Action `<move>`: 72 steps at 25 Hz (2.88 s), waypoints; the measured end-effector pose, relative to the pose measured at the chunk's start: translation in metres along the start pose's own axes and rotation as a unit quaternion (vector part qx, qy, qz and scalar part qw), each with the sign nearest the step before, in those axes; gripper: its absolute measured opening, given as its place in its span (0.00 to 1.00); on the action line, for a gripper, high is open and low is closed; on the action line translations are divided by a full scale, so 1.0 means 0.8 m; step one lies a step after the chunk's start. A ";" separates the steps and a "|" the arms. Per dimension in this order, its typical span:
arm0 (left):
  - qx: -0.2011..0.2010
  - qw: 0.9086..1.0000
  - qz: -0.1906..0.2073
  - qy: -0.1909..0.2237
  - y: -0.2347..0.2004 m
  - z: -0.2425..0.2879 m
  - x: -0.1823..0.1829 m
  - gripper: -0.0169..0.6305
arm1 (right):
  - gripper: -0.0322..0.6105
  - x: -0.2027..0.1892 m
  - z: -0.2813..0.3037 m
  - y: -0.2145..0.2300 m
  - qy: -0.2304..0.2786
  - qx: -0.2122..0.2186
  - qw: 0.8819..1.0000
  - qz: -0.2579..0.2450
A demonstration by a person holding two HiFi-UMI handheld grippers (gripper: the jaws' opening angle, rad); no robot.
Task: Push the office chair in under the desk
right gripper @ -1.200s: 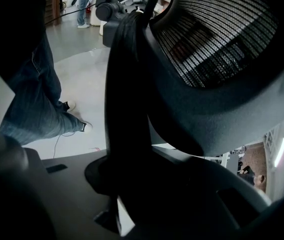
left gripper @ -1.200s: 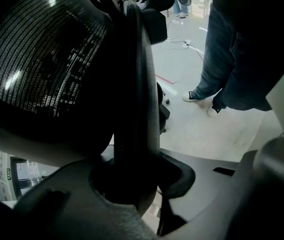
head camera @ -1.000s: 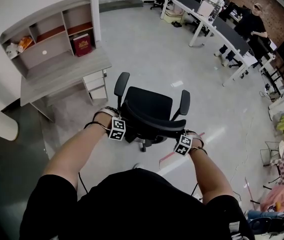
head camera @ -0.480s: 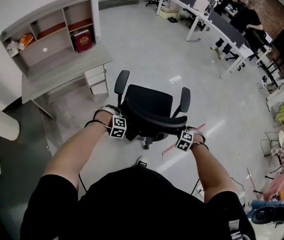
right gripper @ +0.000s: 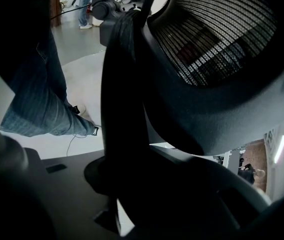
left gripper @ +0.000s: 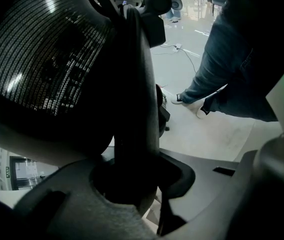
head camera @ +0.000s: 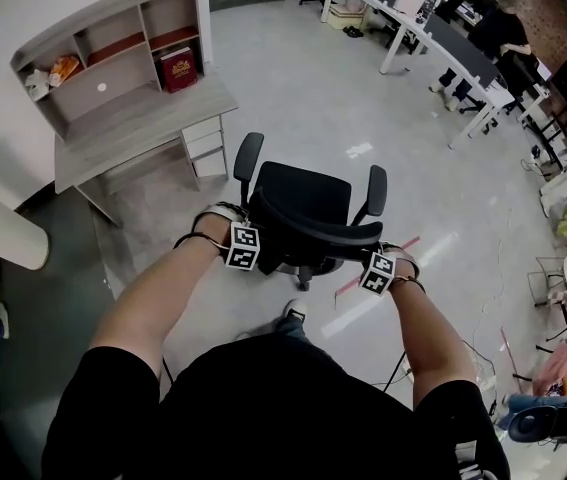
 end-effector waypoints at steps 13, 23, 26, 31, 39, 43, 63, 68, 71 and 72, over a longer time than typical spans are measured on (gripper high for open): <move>0.001 0.999 -0.045 -0.019 0.091 -0.043 -0.062 0.15 | 0.23 0.079 -0.018 -0.044 0.030 -0.001 0.999 -0.040; -0.015 0.993 -0.108 -0.042 0.166 -0.077 -0.099 0.15 | 0.22 0.136 -0.027 -0.067 0.060 0.008 0.993 -0.097; -0.015 0.990 -0.128 -0.054 0.190 -0.088 -0.110 0.15 | 0.22 0.155 -0.029 -0.073 0.068 0.009 0.991 -0.116; -0.031 0.983 -0.164 -0.075 0.230 -0.105 -0.121 0.15 | 0.22 0.181 -0.033 -0.086 0.079 0.022 0.985 -0.152; -0.029 0.972 -0.209 -0.103 0.297 -0.136 -0.132 0.14 | 0.22 0.221 -0.043 -0.115 0.102 0.024 0.975 -0.198; -0.030 0.965 -0.234 -0.117 0.333 -0.153 -0.140 0.14 | 0.22 0.245 -0.051 -0.131 0.116 0.025 0.968 -0.222; -0.033 0.937 -0.314 -0.148 0.459 -0.214 -0.152 0.14 | 0.22 0.311 -0.080 -0.204 0.161 0.028 0.943 -0.289; -0.031 0.936 -0.317 -0.152 0.469 -0.214 -0.149 0.14 | 0.23 0.311 -0.078 -0.212 0.167 0.022 0.942 -0.290; -0.029 0.934 -0.320 -0.154 0.470 -0.214 -0.150 0.14 | 0.23 0.312 -0.080 -0.211 0.170 0.025 0.941 -0.292; -0.029 0.934 -0.320 -0.153 0.468 -0.215 -0.151 0.14 | 0.23 0.314 -0.080 -0.209 0.172 0.026 0.940 -0.293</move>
Point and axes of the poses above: the fingertips, and each gripper's own axes: z forward along the fingers, y to its right, x out of its top, the point moved 9 cm from there along -z, backward along the fingers, and after that the axes turned 2 degrees about z, right-handed, at the moved point
